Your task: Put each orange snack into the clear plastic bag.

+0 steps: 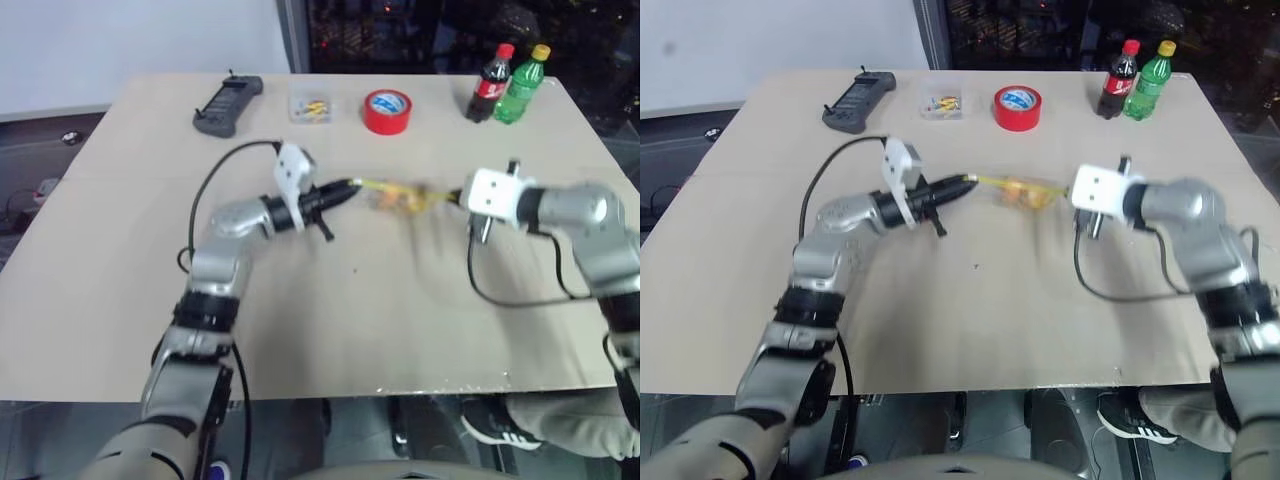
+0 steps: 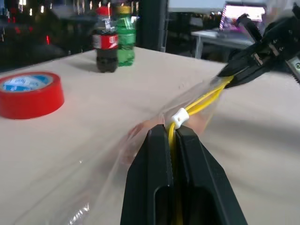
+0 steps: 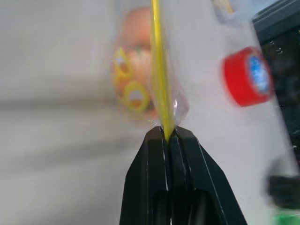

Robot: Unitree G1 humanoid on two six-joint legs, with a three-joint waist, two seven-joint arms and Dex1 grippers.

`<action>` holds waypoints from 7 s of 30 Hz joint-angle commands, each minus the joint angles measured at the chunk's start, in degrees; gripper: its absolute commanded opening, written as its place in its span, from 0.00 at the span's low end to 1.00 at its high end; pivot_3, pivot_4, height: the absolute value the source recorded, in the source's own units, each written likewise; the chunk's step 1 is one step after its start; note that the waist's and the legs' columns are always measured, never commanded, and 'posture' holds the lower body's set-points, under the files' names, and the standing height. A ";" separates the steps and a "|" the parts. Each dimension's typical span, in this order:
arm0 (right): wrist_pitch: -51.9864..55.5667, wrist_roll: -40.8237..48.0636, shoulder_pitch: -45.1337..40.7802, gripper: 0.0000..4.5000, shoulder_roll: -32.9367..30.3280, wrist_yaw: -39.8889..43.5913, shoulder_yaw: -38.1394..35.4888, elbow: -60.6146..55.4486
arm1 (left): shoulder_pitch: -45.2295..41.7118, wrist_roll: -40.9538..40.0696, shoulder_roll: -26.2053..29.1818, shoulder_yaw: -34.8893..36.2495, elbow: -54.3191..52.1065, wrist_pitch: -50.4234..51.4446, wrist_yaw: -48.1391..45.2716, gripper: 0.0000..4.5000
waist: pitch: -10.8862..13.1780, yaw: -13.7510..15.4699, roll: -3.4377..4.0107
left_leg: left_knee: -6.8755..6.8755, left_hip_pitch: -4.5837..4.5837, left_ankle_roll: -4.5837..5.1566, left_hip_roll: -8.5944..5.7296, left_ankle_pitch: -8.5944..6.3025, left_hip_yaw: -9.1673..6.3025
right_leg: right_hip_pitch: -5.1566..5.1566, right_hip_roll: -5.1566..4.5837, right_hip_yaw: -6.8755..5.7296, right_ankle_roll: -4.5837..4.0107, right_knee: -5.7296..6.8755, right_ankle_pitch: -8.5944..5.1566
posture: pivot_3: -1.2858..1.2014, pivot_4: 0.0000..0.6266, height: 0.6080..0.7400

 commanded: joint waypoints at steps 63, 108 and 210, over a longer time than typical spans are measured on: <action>-3.82 -15.68 -6.54 0.28 22.99 -9.78 16.14 -8.32 | 12.01 21.87 8.66 -4.54 -8.38 -30.92 10.02 0.00 | -0.04 0.99 -0.01 | 0.42 0.07 0.00 0.04 -0.01 -0.10 | 0.12 0.09 -0.15 0.01 0.25 -0.01 | 0.52 0.24 1.00; 1.40 -13.28 -5.81 0.54 23.36 -9.65 14.63 -11.49 | 11.88 21.89 9.15 -3.43 -7.78 -29.04 10.62 0.00 | -0.04 0.98 0.00 | 0.42 0.07 0.00 0.04 -0.01 -0.10 | 0.12 0.09 -0.15 0.01 0.26 -0.01 | 0.52 0.24 1.00; -0.51 -11.27 -5.83 0.39 22.54 -7.87 16.40 -9.48 | 14.14 26.70 11.22 -3.11 -7.74 -36.51 13.64 0.00 | -0.04 0.94 0.00 | 0.41 0.08 0.01 0.04 -0.01 -0.10 | 0.12 0.09 -0.15 0.00 0.26 -0.01 | 0.52 0.24 1.00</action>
